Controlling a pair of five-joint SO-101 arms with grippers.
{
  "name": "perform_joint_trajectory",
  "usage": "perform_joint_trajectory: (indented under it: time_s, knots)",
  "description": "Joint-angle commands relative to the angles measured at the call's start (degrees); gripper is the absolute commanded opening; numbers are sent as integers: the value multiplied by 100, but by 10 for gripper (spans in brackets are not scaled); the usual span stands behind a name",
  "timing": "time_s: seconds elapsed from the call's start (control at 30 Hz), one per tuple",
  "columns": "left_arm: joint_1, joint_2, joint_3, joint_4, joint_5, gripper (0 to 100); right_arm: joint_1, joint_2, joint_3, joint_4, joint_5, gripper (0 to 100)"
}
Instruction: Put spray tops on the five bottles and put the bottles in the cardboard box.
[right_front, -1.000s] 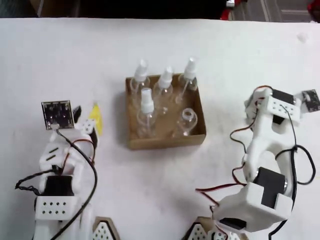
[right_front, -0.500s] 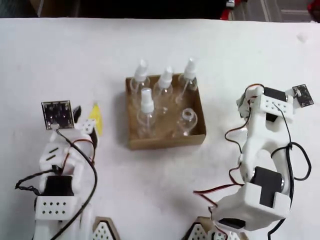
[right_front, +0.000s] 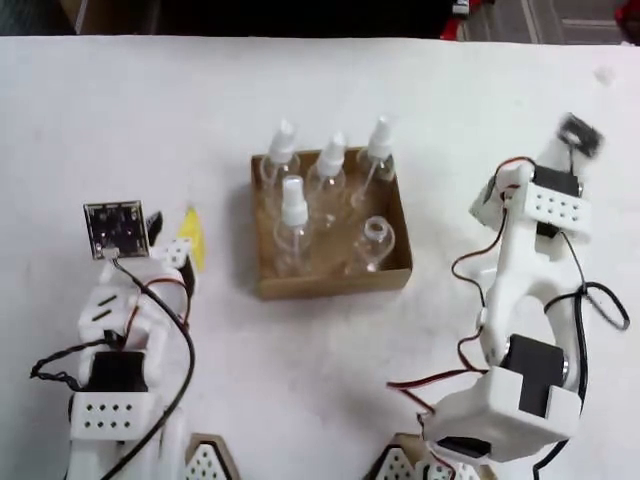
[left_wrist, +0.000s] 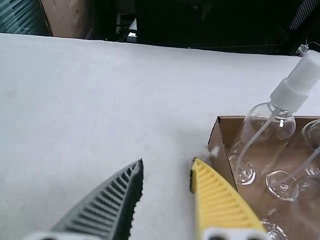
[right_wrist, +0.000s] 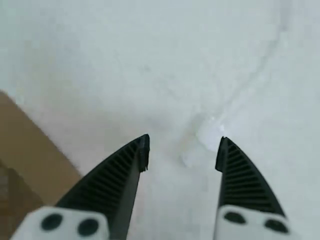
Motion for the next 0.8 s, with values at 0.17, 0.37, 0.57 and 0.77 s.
perform_joint_trajectory:
  time_s: [0.17, 0.37, 0.57, 0.77]
  knots:
    - [-4, -127, -44, -149, -44, 150, 919, -286, -1371, 1015, 3516, 191]
    - [-4, -127, -44, -149, -44, 150, 585, -462, -2259, 2510, 5055, 191]
    - [-4, -127, -35, -149, -44, 150, 303, -593, -2154, 2923, 6681, 191]
    - [-4, -127, -35, -149, -44, 150, 286, -699, -1802, 2985, 6919, 165]
